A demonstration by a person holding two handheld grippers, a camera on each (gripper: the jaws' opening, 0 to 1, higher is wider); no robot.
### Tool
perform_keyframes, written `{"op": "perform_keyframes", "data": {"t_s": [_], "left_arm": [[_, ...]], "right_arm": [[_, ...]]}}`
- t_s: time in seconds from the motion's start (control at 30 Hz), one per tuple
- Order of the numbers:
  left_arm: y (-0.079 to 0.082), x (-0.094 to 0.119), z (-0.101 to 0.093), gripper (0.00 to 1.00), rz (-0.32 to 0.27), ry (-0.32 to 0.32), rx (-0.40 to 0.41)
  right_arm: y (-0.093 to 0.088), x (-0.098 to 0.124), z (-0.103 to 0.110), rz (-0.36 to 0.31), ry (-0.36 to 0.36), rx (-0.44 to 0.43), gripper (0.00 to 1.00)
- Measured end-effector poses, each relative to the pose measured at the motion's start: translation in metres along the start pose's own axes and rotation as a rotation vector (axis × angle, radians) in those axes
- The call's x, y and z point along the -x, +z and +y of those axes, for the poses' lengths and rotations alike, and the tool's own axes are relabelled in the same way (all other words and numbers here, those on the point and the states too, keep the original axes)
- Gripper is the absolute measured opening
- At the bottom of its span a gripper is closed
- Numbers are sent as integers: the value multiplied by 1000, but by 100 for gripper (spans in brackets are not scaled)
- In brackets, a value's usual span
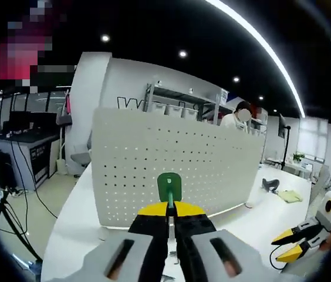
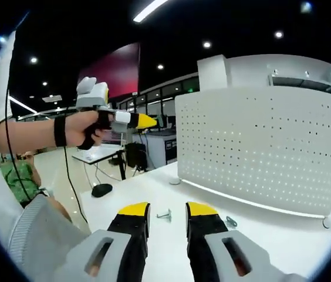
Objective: Insert the hook assembly into the mounting plate slot until the hook locks in place.
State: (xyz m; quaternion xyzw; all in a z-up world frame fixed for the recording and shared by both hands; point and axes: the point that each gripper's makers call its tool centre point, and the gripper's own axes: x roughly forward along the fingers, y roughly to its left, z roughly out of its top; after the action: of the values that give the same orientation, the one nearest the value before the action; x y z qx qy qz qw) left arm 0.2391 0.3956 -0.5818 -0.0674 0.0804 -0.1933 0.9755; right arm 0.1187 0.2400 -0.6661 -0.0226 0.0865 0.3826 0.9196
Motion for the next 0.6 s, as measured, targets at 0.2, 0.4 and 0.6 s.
{"op": "perform_keyframes", "data": {"t_s": [0.2, 0.4, 0.6], "left_arm": [[9, -8, 9, 2, -2, 37, -29], [16, -16, 19, 2, -17, 64, -35], [20, -23, 27, 2, -12, 83, -41]], "right_arm": [[0, 0, -3, -1, -3, -9, 24], [3, 1, -2, -18, 4, -7, 28], [0, 3, -4, -12, -4, -16, 30]]}}
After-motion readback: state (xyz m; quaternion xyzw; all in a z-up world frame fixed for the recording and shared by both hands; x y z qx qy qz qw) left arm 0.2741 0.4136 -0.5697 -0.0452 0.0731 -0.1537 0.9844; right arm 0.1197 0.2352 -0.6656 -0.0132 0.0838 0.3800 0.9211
